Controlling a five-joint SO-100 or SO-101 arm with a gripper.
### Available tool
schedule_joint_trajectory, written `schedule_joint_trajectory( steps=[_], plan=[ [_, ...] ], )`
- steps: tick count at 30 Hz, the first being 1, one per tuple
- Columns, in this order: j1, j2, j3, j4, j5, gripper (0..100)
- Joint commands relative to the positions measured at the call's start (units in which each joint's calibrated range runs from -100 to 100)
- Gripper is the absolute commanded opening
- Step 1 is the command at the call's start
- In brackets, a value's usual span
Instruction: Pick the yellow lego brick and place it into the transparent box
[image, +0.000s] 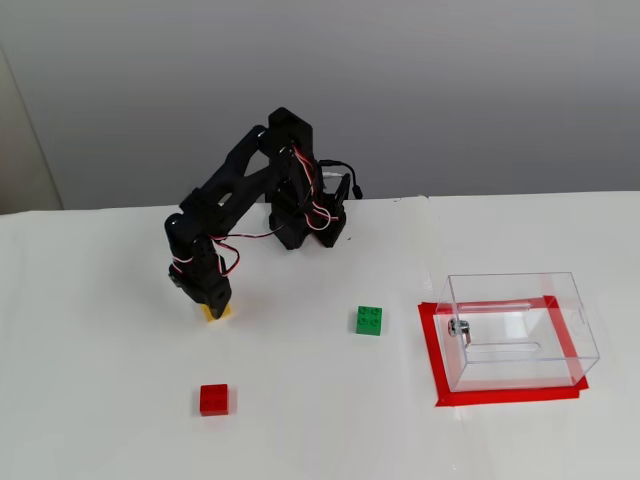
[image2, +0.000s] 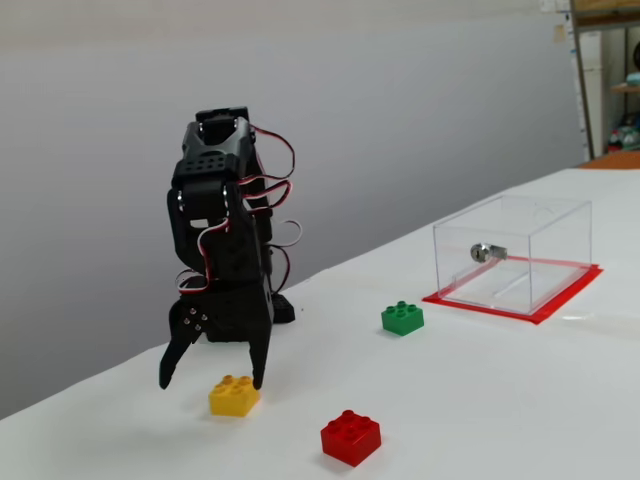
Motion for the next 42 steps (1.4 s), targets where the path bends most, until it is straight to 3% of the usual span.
schedule_joint_trajectory(
  steps=[1,24,31,42],
  plan=[
    [0.54,0.35,0.27,-0.10,-0.13,43],
    [1.13,1.54,3.70,-1.75,0.55,42],
    [1.13,1.46,4.52,-3.93,0.55,22],
    [1.13,1.46,4.52,-3.84,0.55,8]
  ],
)
